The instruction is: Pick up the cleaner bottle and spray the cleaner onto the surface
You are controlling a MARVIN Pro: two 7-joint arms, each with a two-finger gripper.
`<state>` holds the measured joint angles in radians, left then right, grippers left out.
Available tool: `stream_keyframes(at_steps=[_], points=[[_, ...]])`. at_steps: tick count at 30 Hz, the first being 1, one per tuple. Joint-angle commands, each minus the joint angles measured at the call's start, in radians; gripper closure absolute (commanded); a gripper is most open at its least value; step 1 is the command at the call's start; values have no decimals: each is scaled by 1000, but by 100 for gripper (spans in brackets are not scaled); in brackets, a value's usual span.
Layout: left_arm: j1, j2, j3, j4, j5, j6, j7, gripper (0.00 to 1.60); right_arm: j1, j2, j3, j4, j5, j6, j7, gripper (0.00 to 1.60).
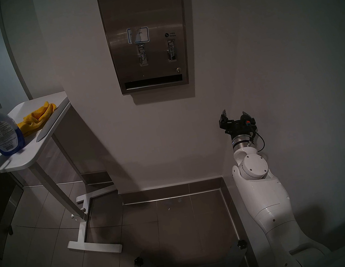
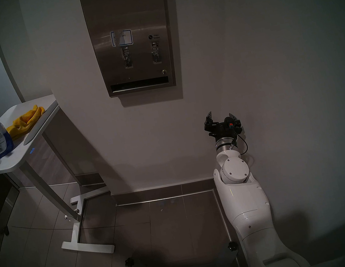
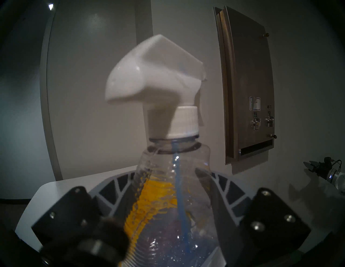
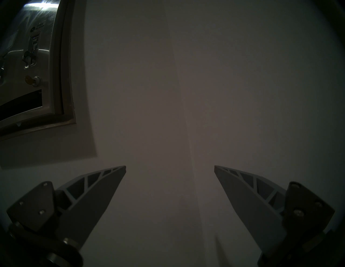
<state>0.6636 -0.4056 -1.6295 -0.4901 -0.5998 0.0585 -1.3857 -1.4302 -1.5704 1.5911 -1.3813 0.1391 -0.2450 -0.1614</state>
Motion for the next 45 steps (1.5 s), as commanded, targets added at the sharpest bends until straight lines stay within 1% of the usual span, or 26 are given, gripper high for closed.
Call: stream_keyframes(at_steps=[1,4,6,9,12,13,16,17,18,20,23,26,29,30,31,33,34,35,37,38,40,41,42,43,44,45], points=[[-88,-14,11,9,17,-6,66,160,32,1,0,-40,-1,-12,1,0],[-98,-23,16,18,23,-10,83,160,32,1,0,-42,-1,-12,1,0],[-116,-35,28,36,36,-7,115,160,31,1,0,-45,-1,-12,1,0],[-133,-43,37,47,47,-3,138,160,30,1,0,-46,-1,-12,1,0],[-160,-50,56,61,66,11,172,160,29,1,0,-50,-1,-11,1,0],[-167,-51,64,63,73,33,188,160,28,1,0,-52,-1,-11,1,0],[-170,-51,76,69,75,48,161,160,27,1,0,-56,-1,-9,1,0],[-153,-50,74,59,70,41,140,160,26,1,0,-57,0,-8,1,0],[-138,-52,73,47,67,50,141,160,26,1,0,-58,0,-7,1,0],[-107,-57,68,24,54,57,118,160,26,1,0,-57,0,-7,1,0],[-85,-62,49,-4,33,88,118,160,26,1,0,-57,-1,-8,1,0],[-96,-49,26,-51,11,127,126,160,27,1,0,-54,-1,-9,1,0],[-107,-40,23,-95,17,123,130,160,28,1,0,-52,-1,-9,1,0],[-107,-38,22,-117,23,108,138,160,28,1,0,-51,-1,-9,1,0],[-122,-42,26,-110,27,104,135,160,28,1,0,-50,-1,-9,1,0],[-116,-43,21,-147,28,119,149,160,28,1,0,-49,-1,-9,1,0],[-128,-44,24,-144,36,118,167,160,28,1,0,-49,-1,-9,1,0],[-129,-44,21,-170,41,127,187,160,29,1,0,-48,-1,-10,1,0],[-138,-44,19,-189,48,126,212,160,29,1,0,-47,-1,-10,1,0],[-135,-45,15,-208,46,136,224,160,29,1,0,-47,-1,-10,1,0],[-148,-49,16,-219,51,136,239,160,29,1,0,-45,-1,-9,1,0],[-141,-52,13,-246,48,143,247,160,29,1,0,-45,-1,-9,1,0],[-153,-58,15,-237,49,140,248,160,29,1,0,-45,-1,-9,1,0],[-146,-58,14,-264,52,139,261,160,29,1,0,-44,-1,-9,1,0],[-153,-63,16,-263,54,139,264,160,29,1,0,-44,-1,-9,1,0],[-148,-66,15,-284,52,148,269,160,29,1,0,-43,-1,-9,1,0]])
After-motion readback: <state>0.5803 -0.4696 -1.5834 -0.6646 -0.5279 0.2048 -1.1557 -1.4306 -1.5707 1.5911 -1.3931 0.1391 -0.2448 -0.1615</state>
